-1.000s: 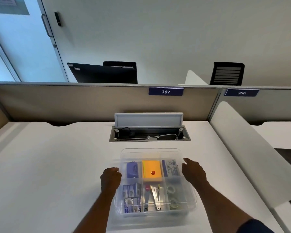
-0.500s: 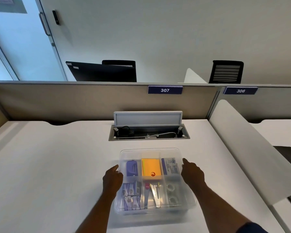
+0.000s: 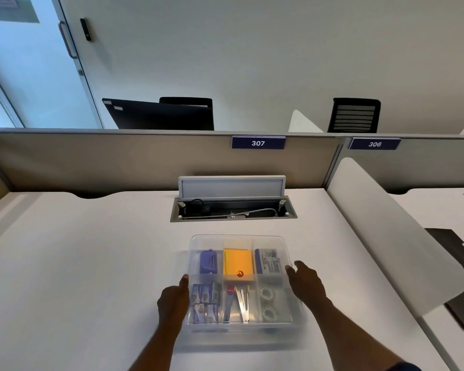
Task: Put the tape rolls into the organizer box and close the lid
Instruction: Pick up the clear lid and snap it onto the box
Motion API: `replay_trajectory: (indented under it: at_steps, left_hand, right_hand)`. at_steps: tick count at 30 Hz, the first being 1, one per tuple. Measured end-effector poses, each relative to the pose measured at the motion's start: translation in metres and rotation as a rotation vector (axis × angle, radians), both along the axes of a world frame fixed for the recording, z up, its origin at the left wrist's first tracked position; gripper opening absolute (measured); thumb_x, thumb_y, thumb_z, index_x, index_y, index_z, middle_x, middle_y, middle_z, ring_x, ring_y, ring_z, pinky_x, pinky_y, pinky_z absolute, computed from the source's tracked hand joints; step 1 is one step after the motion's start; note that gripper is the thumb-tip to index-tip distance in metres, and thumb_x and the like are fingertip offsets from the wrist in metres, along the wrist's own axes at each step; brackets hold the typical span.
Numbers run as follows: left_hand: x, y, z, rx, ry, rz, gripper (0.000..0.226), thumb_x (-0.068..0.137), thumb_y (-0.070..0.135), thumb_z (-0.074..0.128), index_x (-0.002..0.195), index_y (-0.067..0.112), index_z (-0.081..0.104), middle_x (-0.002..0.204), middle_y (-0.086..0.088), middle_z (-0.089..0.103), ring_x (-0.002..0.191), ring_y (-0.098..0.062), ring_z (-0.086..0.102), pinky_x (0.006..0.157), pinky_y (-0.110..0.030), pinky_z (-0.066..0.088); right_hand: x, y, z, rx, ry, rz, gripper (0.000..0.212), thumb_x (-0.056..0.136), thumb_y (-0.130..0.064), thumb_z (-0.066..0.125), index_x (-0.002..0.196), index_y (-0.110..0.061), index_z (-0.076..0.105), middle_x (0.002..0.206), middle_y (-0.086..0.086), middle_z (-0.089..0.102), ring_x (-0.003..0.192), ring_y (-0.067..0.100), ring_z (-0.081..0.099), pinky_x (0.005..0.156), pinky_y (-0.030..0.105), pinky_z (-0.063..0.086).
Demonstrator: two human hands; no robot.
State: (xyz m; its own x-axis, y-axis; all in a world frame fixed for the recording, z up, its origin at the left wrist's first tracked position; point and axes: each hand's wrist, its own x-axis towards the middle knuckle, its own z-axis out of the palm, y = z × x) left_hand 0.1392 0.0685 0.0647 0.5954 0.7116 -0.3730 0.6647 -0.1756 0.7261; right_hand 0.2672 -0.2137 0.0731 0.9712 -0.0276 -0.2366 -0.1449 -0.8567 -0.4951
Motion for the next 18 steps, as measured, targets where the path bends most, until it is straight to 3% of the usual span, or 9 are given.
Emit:
replay_trajectory:
  at_steps: [3,7,10,14,18]
  left_hand:
    - [-0.007,-0.006,-0.002,0.018,0.016,0.050,0.062,0.097,0.047,0.034,0.066,0.001,0.059,0.075,-0.017,0.063,0.076,-0.034,0.059,0.079,-0.040,0.046]
    - [-0.016,-0.014,-0.004,0.067,-0.017,0.019,0.067,0.100,0.044,0.027,0.071,-0.003,0.065,0.081,-0.024,0.068,0.076,-0.034,0.059,0.082,-0.042,0.047]
    - [-0.019,-0.016,-0.005,0.113,-0.028,0.000,0.068,0.100,0.043,0.026,0.078,-0.005,0.069,0.087,-0.027,0.069,0.084,-0.039,0.062,0.083,-0.042,0.047]
    - [-0.021,-0.018,-0.008,0.178,-0.019,-0.013,0.068,0.100,0.043,0.026,0.080,-0.004,0.070,0.090,-0.028,0.070,0.087,-0.041,0.063,0.084,-0.043,0.047]
    - [-0.023,-0.021,-0.011,0.221,-0.049,-0.003,0.068,0.099,0.045,0.025,0.073,-0.001,0.068,0.084,-0.025,0.070,0.083,-0.041,0.063,0.080,-0.044,0.050]
  right_hand:
    - [-0.013,-0.004,-0.006,0.099,0.001,0.057,0.045,0.099,-0.042,0.040,0.120,-0.008,0.058,0.120,0.015,0.066,0.112,0.033,0.060,0.089,0.034,0.046]
    - [-0.031,-0.003,-0.013,0.340,-0.005,-0.087,0.039,0.100,-0.034,0.039,0.083,-0.008,0.062,0.098,0.018,0.069,0.092,0.032,0.062,0.085,0.036,0.046]
    - [-0.039,-0.002,-0.016,0.419,-0.008,-0.173,0.045,0.100,-0.030,0.039,0.078,0.002,0.061,0.088,0.019,0.069,0.082,0.032,0.061,0.078,0.037,0.046]
    - [-0.045,-0.003,-0.021,0.416,-0.044,-0.184,0.046,0.100,-0.029,0.040,0.072,0.001,0.062,0.078,0.016,0.068,0.074,0.029,0.058,0.067,0.033,0.041]
    - [-0.045,-0.004,-0.025,0.336,-0.105,-0.187,0.049,0.099,-0.028,0.042,0.052,-0.015,0.045,0.058,0.005,0.053,0.058,0.022,0.047,0.054,0.027,0.035]
